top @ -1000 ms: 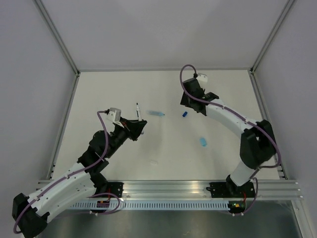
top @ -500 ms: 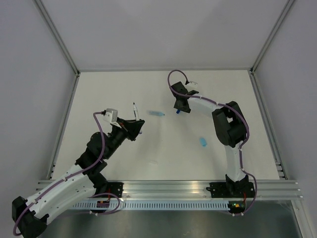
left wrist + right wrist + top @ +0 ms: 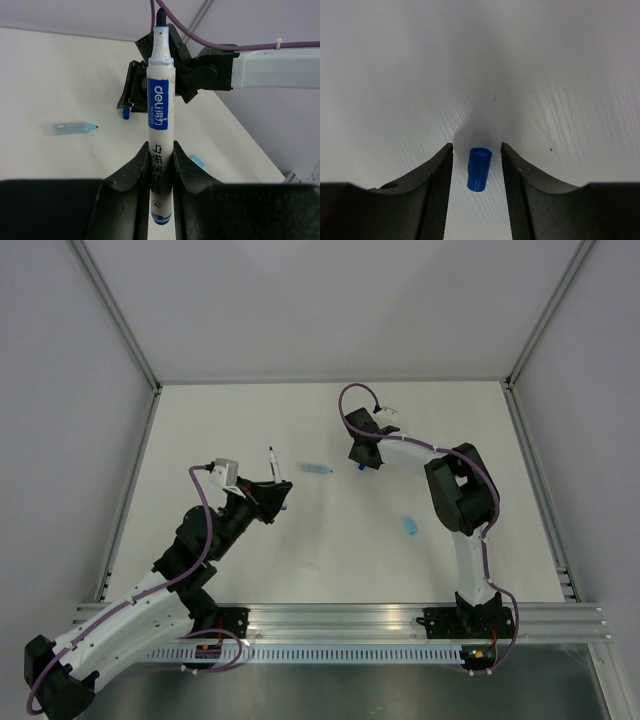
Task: Insert the pens into the pen caps
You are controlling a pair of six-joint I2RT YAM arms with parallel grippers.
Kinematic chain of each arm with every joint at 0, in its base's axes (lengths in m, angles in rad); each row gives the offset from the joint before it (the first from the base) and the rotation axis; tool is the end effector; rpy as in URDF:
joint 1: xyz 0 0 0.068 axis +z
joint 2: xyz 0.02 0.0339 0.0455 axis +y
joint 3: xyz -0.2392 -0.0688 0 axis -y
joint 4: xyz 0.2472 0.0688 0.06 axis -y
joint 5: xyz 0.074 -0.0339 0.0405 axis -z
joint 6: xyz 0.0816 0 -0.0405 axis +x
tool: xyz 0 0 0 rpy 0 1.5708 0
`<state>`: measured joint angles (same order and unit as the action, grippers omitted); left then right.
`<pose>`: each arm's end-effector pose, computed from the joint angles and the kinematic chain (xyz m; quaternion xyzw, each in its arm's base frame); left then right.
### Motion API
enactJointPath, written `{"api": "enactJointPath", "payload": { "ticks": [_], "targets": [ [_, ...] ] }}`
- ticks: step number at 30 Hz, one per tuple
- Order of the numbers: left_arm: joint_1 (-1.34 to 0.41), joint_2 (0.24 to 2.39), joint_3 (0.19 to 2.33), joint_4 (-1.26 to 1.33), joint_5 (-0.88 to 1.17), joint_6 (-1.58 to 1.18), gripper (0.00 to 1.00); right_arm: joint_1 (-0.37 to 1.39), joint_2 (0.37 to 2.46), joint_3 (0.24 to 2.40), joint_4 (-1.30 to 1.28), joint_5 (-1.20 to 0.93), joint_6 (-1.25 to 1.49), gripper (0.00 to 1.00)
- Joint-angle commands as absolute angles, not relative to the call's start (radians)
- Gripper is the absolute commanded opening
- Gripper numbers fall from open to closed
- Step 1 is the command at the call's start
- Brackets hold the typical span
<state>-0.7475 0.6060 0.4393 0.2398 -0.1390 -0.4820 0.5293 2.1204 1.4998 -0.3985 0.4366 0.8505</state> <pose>0.1775 -0.1491 0.2792 0.0395 0.6799 -0.3828 0.6242 0.4132 0.2017 0.0965 0.2084 0.9178 0.0085 0.3377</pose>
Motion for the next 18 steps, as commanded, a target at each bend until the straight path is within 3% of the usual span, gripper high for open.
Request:
{"api": "enactJointPath", "payload": {
  "ticks": [1,9,18],
  "targets": [
    [-0.746,0.603,0.459,0.253,-0.152,-0.505,0.02,0.532,2.132,1.488,-0.388,0.407,0.885,0.49],
    [-0.746,0.598,0.457,0.252,-0.150,-0.505,0.02,0.534,2.148,1.491,-0.442,0.391,0.887,0.41],
    [-0.746,0.592,0.457,0.250,-0.150,-0.506,0.02,0.535,2.166,1.540,-0.526,0.417,0.881,0.39]
  ]
}}
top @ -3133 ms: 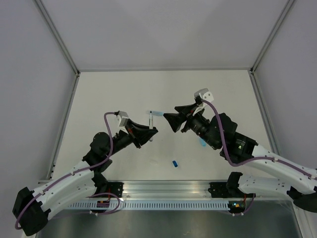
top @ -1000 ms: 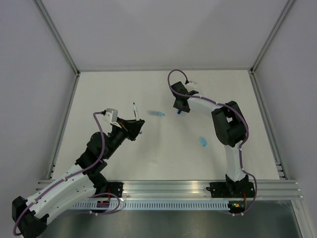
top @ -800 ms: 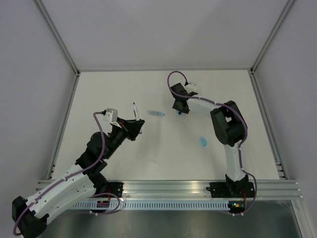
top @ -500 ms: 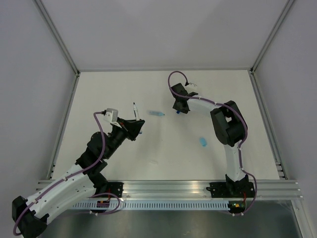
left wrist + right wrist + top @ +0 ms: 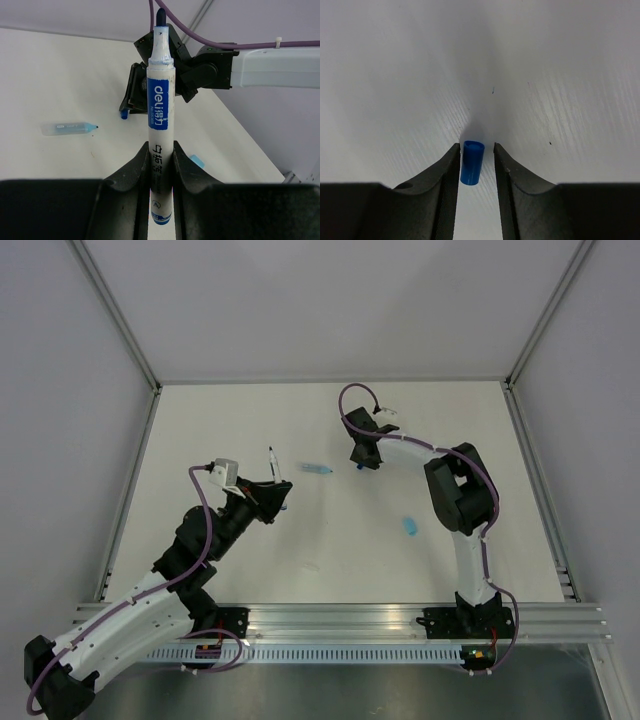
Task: Insert the pens into the pen caps
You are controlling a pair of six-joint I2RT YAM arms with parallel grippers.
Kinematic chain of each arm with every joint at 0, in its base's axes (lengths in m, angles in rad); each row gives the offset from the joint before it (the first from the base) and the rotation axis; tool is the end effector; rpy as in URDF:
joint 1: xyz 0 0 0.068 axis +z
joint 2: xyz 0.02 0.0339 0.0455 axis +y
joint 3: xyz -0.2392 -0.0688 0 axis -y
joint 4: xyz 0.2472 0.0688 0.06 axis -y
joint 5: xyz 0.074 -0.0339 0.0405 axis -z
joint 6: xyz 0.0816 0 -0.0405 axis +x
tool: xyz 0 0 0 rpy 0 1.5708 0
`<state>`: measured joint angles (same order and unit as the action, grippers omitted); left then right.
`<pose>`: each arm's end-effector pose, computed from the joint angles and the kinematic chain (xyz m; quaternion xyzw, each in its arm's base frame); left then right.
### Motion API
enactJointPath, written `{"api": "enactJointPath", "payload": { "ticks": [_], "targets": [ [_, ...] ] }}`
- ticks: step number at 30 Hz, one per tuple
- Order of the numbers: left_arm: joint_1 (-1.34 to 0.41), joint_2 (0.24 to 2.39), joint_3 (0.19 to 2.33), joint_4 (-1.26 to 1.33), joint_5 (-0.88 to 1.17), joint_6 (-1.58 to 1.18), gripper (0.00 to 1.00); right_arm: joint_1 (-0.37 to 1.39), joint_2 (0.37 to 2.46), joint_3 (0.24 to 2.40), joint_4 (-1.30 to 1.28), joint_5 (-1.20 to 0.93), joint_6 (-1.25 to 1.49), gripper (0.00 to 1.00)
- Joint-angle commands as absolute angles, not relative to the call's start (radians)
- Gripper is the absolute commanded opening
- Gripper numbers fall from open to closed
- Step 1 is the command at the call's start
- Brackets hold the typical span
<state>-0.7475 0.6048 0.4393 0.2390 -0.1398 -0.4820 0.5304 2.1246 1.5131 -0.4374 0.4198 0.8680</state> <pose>0.1774 -0.1489 0.2793 0.0392 0.6798 -0.3827 0.6244 0.4108 0.2023 0.0954 0.2117 0.9225 0.0083 0.3227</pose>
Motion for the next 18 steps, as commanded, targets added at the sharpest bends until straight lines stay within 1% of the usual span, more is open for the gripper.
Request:
{"api": "enactJointPath", "payload": {
  "ticks": [1,2,5,10,13,14,16,17,18],
  "targets": [
    [-0.747,0.592,0.457,0.250,-0.147,-0.506,0.02,0.535,2.169,1.546,-0.525,0.414,0.874,0.37],
    [-0.746,0.589,0.456,0.250,-0.147,-0.508,0.02,0.535,2.177,1.549,-0.526,0.402,0.871,0.34],
    [-0.746,0.584,0.456,0.249,-0.149,-0.508,0.02,0.540,2.187,1.560,-0.535,0.390,0.864,0.31],
    [-0.746,0.581,0.454,0.249,-0.147,-0.509,0.02,0.551,2.187,1.549,-0.537,0.368,0.851,0.31],
    [-0.746,0.583,0.453,0.250,-0.150,-0.506,0.02,0.551,2.180,1.531,-0.509,0.354,0.836,0.24],
    [-0.746,0.584,0.454,0.252,-0.150,-0.502,0.02,0.551,2.177,1.522,-0.497,0.347,0.828,0.18],
    [-0.746,0.595,0.456,0.252,-0.149,-0.494,0.02,0.551,2.171,1.508,-0.483,0.342,0.793,0.10],
    [-0.746,0.600,0.457,0.253,-0.150,-0.494,0.02,0.549,2.168,1.503,-0.482,0.342,0.781,0.02],
    [-0.747,0.612,0.459,0.252,-0.152,-0.492,0.02,0.548,2.163,1.487,-0.479,0.342,0.772,0.00]
  ]
}}
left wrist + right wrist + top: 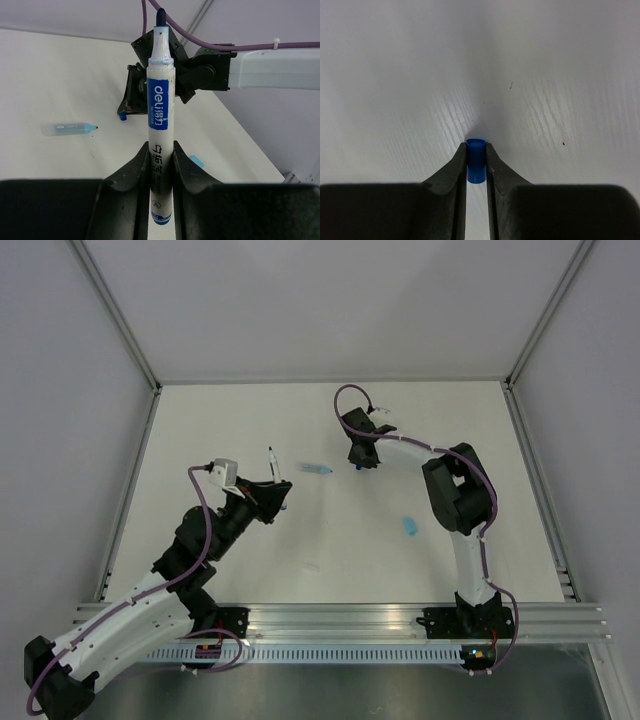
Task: Insert the pens into the pen caps
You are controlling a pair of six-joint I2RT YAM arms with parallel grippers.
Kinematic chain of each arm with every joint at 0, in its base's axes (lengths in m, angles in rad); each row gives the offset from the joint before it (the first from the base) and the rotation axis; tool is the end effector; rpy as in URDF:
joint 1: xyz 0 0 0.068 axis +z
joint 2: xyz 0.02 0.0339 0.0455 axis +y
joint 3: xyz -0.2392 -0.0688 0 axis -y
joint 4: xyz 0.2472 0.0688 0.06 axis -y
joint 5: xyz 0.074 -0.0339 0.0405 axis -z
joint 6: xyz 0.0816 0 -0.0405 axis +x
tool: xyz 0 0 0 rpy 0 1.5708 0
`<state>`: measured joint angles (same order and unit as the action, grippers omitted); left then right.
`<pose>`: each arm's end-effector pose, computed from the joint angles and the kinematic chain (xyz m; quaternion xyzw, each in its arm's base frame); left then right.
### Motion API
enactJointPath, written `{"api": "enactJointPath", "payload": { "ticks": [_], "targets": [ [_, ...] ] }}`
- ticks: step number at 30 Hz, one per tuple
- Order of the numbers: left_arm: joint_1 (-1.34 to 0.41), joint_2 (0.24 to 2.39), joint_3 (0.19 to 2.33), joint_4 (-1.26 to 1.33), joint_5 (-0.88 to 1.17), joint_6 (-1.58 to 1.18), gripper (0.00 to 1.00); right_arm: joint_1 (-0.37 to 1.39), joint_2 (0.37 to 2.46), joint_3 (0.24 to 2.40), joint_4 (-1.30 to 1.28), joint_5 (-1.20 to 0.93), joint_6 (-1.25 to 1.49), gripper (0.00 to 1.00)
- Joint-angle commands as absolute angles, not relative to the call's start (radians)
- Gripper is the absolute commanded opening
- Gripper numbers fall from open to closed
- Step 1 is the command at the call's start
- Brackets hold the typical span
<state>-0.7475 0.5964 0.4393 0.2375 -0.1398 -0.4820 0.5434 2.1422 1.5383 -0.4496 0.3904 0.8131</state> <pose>0.1764 -0.1480 0.2809 0.0387 0.6773 -0.3842 0.6262 0.4105 0.2117 0.0938 0.1767 0.9331 0.0114 0.3130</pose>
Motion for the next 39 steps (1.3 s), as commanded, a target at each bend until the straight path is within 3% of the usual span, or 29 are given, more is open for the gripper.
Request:
{"api": "enactJointPath", "payload": {
  "ticks": [1,11,17,24,27,39],
  "targets": [
    [-0.746,0.620,0.459,0.255,-0.150,-0.492,0.02,0.540,2.146,1.473,-0.462,0.334,0.749,0.00],
    [-0.746,0.719,0.492,0.271,-0.063,-0.471,0.02,0.489,1.896,1.339,-0.345,0.227,0.514,0.00],
    [-0.746,0.825,0.511,0.386,0.220,-0.479,0.02,0.488,1.602,1.225,-0.259,0.094,0.436,0.00],
    [-0.747,0.920,0.506,0.596,0.512,-0.561,0.02,0.512,1.134,0.934,0.165,-0.135,0.531,0.00],
    [-0.747,0.930,0.502,0.641,0.570,-0.575,0.02,0.561,1.031,0.858,0.283,-0.161,0.578,0.00],
    [-0.747,0.914,0.471,0.742,0.655,-0.603,0.02,0.780,0.957,0.729,0.658,-0.131,0.647,0.00]
  ]
}}
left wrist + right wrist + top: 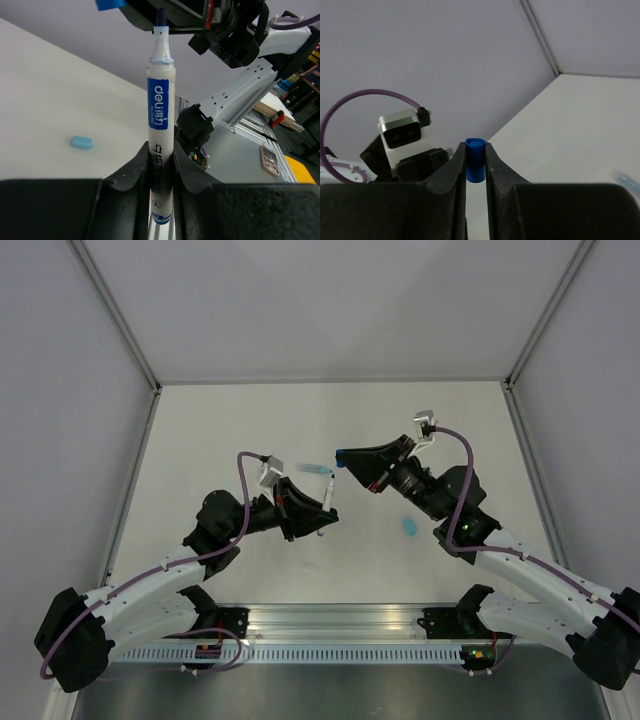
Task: Insert the pens into the pen caps
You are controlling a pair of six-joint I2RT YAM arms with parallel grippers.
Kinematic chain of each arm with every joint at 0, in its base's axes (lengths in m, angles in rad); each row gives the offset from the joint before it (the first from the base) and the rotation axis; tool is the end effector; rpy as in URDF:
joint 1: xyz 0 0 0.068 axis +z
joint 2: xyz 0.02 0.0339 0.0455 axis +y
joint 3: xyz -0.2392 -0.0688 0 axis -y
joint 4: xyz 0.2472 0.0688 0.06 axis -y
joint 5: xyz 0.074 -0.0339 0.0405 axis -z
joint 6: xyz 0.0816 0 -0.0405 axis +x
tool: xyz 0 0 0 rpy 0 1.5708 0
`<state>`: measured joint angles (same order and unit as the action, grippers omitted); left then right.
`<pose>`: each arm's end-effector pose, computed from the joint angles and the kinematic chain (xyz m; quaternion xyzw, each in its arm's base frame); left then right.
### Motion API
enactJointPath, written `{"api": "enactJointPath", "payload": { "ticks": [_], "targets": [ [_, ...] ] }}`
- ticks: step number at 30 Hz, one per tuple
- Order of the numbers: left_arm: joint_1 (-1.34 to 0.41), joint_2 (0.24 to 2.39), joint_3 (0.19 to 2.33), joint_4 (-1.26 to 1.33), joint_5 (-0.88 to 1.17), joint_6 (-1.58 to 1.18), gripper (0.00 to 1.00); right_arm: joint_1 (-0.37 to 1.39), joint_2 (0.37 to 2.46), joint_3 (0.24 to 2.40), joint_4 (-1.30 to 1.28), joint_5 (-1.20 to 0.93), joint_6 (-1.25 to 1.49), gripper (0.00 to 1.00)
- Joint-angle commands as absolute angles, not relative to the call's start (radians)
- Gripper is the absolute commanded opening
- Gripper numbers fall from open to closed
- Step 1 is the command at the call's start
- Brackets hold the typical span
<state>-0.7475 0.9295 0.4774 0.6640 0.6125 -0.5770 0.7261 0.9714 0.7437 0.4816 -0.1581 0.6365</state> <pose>0.1611 -0.2133 0.2808 0.2847 0.5770 -0.6055 0.4684 0.2076 0.2015 0.3525 -0.0897 0.6066 0.5341 0.5820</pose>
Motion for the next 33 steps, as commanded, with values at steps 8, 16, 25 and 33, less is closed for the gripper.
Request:
{"api": "enactJointPath", "payload": {
  "ticks": [8,16,25,33],
  "targets": [
    [-0.747,0.888,0.463,0.738,0.644,-0.597,0.02,0.854,0.931,0.666,0.801,-0.089,0.655,0.00],
    [-0.747,0.864,0.454,0.733,0.630,-0.591,0.02,0.888,0.930,0.657,0.827,-0.078,0.661,0.00],
    [-0.749,0.864,0.454,0.733,0.629,-0.588,0.02,0.908,0.956,0.658,0.851,-0.066,0.657,0.00],
    [-0.747,0.851,0.449,0.736,0.623,-0.589,0.02,0.933,0.985,0.667,0.844,-0.055,0.635,0.00]
  ]
}}
